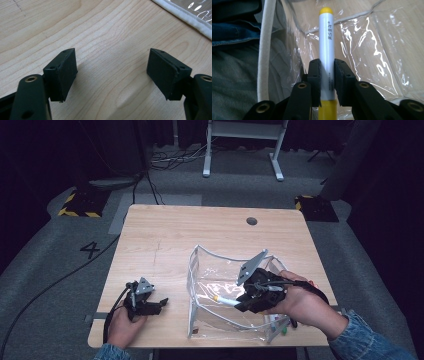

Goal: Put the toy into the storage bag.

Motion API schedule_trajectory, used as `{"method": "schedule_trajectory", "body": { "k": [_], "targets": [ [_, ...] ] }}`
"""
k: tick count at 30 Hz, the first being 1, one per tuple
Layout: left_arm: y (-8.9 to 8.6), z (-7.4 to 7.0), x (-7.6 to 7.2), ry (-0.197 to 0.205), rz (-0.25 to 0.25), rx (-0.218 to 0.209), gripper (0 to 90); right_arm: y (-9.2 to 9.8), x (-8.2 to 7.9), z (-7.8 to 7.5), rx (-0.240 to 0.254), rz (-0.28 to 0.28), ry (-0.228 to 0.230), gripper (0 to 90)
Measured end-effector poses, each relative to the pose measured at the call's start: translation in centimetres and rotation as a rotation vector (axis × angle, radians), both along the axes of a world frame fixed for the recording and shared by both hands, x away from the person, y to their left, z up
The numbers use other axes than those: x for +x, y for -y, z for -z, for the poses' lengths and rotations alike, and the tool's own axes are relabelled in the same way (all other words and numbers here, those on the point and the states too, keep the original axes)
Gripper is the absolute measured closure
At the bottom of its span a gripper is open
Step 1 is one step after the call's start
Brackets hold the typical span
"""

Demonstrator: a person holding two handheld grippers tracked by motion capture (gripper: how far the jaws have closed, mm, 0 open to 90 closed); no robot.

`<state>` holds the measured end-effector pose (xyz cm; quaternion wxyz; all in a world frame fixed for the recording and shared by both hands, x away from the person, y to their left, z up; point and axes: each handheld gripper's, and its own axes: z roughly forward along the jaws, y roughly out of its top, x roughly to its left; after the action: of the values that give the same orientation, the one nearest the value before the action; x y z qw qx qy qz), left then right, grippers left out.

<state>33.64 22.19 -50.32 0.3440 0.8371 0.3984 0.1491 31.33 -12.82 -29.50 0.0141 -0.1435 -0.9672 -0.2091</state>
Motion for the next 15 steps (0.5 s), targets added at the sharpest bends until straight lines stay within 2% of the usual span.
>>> {"method": "schedule_trajectory", "body": {
  "k": [2,7,10,14,15],
  "targets": [
    [0.0,0.0,0.0,-0.001,0.000,0.000,24.5,-0.2,0.0,0.3,-0.009,-0.007,-0.003,76.1],
    [0.0,0.0,0.0,0.000,0.000,0.000,24.5,-1.4,0.4,2.0,-0.091,-0.021,-0.051,76.1],
    [0.0,0.0,0.0,0.000,0.000,0.000,24.5,-2.1,0.6,2.9,-0.124,-0.040,-0.073,76.1],
    [0.0,0.0,0.0,0.000,0.000,0.000,24.5,-2.6,0.9,3.5,-0.159,-0.039,-0.082,76.0],
    [0.0,0.0,0.0,0.000,0.000,0.000,24.5,-2.9,1.2,4.2,-0.178,-0.046,-0.101,76.1]
  ]
}}
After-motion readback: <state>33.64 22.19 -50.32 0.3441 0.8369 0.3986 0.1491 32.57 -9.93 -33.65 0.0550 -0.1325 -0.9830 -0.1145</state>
